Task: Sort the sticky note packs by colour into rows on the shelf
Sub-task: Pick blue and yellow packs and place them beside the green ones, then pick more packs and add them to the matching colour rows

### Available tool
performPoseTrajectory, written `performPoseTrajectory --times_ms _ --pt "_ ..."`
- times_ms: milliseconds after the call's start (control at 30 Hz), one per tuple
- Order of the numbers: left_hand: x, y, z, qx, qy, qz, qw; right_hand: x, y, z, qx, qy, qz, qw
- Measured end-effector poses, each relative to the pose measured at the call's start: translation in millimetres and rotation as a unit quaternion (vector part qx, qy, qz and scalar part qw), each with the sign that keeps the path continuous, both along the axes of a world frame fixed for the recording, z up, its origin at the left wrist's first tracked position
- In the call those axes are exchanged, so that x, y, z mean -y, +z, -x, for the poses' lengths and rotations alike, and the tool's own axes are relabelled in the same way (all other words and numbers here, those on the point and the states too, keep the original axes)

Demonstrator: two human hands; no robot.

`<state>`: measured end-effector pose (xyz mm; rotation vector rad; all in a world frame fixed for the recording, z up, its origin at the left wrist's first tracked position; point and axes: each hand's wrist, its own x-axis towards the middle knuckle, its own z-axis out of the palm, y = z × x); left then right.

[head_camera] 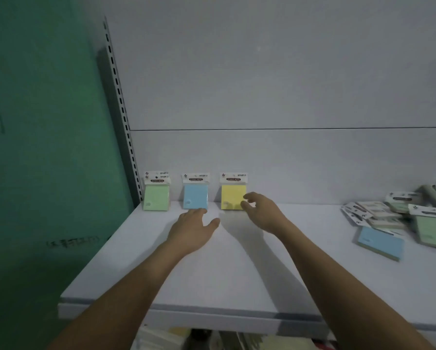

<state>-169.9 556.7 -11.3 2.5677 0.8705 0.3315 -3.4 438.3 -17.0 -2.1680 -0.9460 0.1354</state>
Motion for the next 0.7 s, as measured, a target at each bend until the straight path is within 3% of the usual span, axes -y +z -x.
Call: performPoseTrajectory --times_ms 133,400,700 --pt "33.3 4.4 18.6 -0.029 -0.025 0.001 0.999 51.6 -1.1 32.4 0.039 0.009 0.106 0.994" --pt "129.0 -13.8 57.3 -0.02 -0.103 0.016 0.994 168.8 -4.1 91.9 0.061 -0.043 0.17 0.983" --pt "240.6 -7.4 29.4 -0.018 -0.167 -0.003 0.986 291.5 -5.0 94.4 0.033 -0.115 0.134 0.984"
